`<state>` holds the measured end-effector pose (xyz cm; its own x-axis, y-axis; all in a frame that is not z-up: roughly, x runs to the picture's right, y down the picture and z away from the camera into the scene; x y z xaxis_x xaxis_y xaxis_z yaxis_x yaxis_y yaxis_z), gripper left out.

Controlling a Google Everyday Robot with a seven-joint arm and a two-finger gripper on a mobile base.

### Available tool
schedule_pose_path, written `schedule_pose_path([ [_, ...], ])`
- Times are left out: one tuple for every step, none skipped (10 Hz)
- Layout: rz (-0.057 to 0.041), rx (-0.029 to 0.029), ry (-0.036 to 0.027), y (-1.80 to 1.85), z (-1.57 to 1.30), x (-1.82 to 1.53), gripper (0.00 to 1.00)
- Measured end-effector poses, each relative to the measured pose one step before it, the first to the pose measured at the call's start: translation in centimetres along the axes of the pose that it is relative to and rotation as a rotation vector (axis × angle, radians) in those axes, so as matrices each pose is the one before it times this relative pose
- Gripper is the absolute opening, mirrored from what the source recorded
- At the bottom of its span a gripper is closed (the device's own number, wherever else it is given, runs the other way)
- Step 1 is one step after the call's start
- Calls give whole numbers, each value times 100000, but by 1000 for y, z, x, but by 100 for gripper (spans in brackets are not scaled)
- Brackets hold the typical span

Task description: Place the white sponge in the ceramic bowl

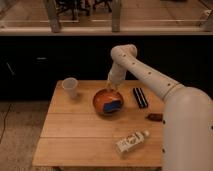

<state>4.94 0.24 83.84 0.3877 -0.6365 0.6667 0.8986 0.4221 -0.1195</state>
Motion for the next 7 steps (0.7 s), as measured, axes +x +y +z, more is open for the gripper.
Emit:
schedule_pose_path([
  [-107, 20, 84, -3, -20, 7, 40],
  [-149, 45, 85, -8, -21, -3, 40],
  [-56, 33, 135, -14, -45, 13, 40],
  [-92, -17, 84, 34, -1, 21, 40],
  [-86, -4, -4, 8, 13, -3, 40],
  [-156, 25, 72, -1, -10, -1, 37],
  [-133, 27, 134, 1, -14, 12, 33],
])
